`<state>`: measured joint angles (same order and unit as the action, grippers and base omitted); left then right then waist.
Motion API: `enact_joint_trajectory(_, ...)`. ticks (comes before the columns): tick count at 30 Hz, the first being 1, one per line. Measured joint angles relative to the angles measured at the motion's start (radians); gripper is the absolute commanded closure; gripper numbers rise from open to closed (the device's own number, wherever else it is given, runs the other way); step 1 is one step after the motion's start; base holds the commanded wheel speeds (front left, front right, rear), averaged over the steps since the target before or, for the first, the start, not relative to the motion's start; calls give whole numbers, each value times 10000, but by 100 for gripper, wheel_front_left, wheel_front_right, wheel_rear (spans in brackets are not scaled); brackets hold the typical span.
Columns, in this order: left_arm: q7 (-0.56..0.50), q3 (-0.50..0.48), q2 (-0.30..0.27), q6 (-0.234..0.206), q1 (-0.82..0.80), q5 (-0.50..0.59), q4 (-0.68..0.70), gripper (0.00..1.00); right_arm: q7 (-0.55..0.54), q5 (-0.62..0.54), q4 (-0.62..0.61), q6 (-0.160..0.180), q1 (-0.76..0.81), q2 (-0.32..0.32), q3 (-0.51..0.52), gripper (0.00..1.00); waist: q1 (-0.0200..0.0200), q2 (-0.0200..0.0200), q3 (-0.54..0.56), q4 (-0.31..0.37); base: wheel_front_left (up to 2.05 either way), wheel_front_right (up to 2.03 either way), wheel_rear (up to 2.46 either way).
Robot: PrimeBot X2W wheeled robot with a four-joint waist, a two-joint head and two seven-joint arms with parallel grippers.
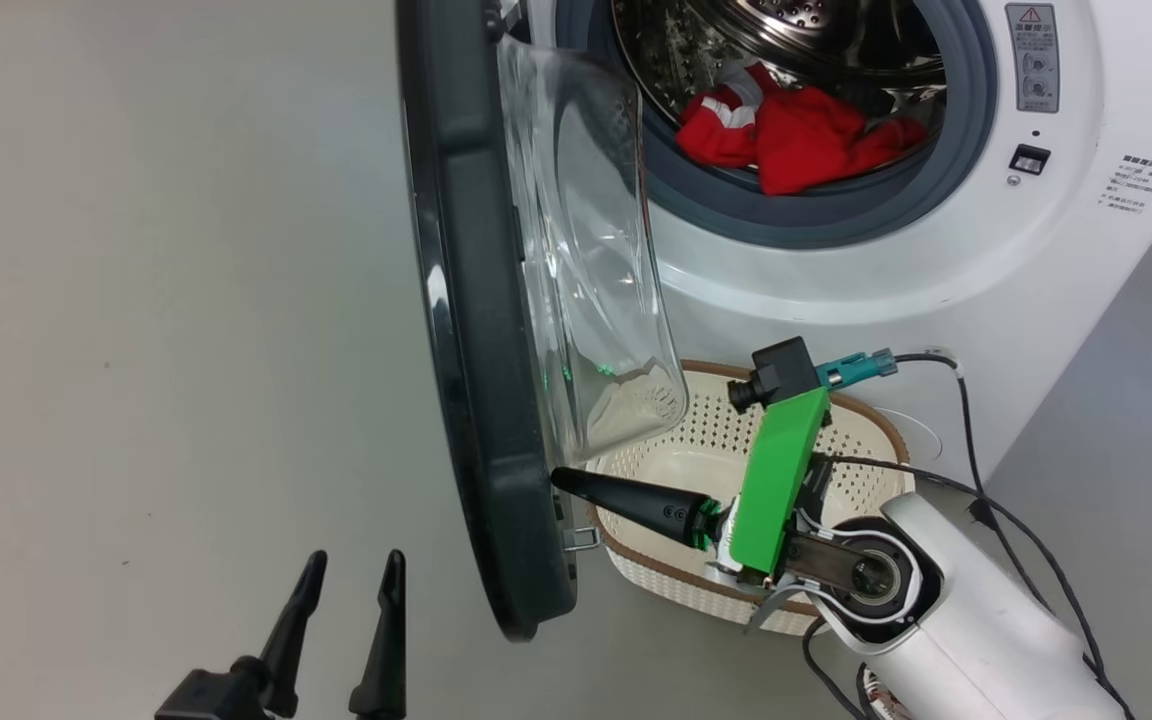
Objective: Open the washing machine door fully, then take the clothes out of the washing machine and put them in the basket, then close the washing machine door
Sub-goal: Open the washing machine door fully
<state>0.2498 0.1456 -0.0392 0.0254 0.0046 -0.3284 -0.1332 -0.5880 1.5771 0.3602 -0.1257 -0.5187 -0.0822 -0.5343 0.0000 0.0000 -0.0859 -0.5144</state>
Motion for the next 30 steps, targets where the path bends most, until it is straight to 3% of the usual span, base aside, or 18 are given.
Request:
enact_joint_trajectory(19, 0, -236, -2, 278, -23, 19, -483, 0, 1695, -662, 253, 0, 1229, -953, 117, 0, 0, 0, 244, 405, 0, 0, 0)
enact_joint_trajectory(30, 0, -495, -2, 280, -22, 21, -514, 0, 3081, -1241, 316, 0, 2031, -1952, 79, 0, 0, 0, 257, 808, 0, 0, 0)
